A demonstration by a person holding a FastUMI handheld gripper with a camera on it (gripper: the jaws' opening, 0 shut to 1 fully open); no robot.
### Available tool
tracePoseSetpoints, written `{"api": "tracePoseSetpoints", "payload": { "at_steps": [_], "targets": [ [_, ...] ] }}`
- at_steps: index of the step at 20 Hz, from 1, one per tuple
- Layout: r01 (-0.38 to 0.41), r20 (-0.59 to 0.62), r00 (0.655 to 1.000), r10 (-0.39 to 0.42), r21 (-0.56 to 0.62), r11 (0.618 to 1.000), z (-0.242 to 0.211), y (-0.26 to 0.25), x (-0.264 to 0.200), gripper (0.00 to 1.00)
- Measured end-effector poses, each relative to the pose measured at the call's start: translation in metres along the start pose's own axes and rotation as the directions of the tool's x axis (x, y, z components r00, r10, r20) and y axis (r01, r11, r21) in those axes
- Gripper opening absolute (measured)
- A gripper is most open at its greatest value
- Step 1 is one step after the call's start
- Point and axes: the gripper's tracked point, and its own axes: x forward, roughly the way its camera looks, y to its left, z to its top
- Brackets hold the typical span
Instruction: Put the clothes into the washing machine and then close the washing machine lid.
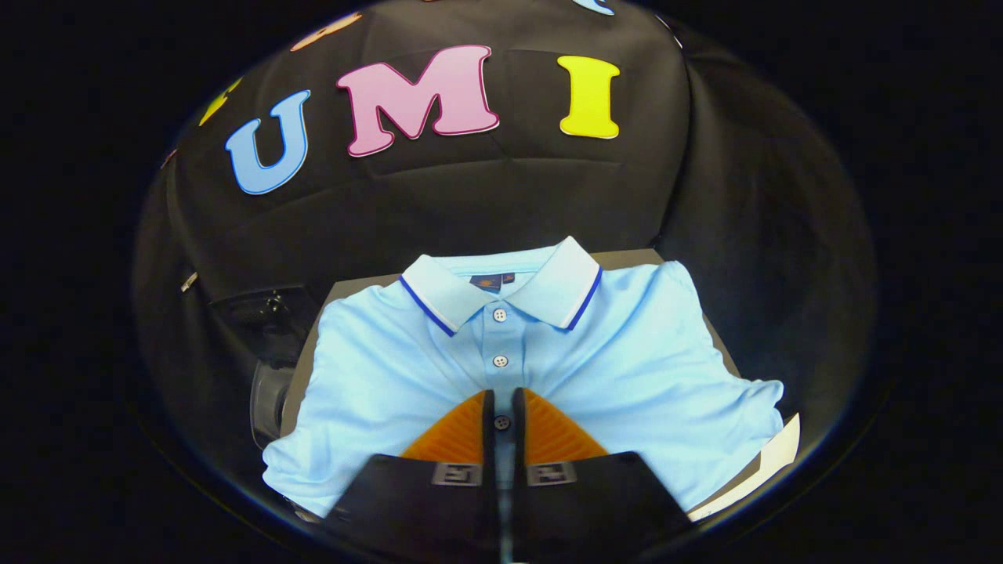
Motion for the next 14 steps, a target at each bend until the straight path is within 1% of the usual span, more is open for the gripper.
{"api": "tracePoseSetpoints", "payload": {
  "at_steps": [1,2,5,7,12,14],
  "targets": [
    [-0.001,-0.001,1.0,0.001,0.014,1.0,-0.0015,0.0011,-0.0003,0.05],
    [-0.003,0.001,1.0,0.003,0.025,1.0,-0.0012,0.0017,-0.0011,0.05],
    [0.005,0.023,1.0,-0.005,0.001,1.0,-0.0009,0.0015,-0.0015,0.06],
    [0.012,0.047,0.999,-0.01,-0.04,0.999,0.0014,0.0023,-0.0015,0.05],
    [0.014,0.072,0.997,-0.012,-0.019,1.0,0.0018,0.0027,-0.0035,0.05],
    [0.024,0.086,0.996,-0.02,-0.043,0.999,0.0061,0.003,-0.0042,0.05]
  ]
}}
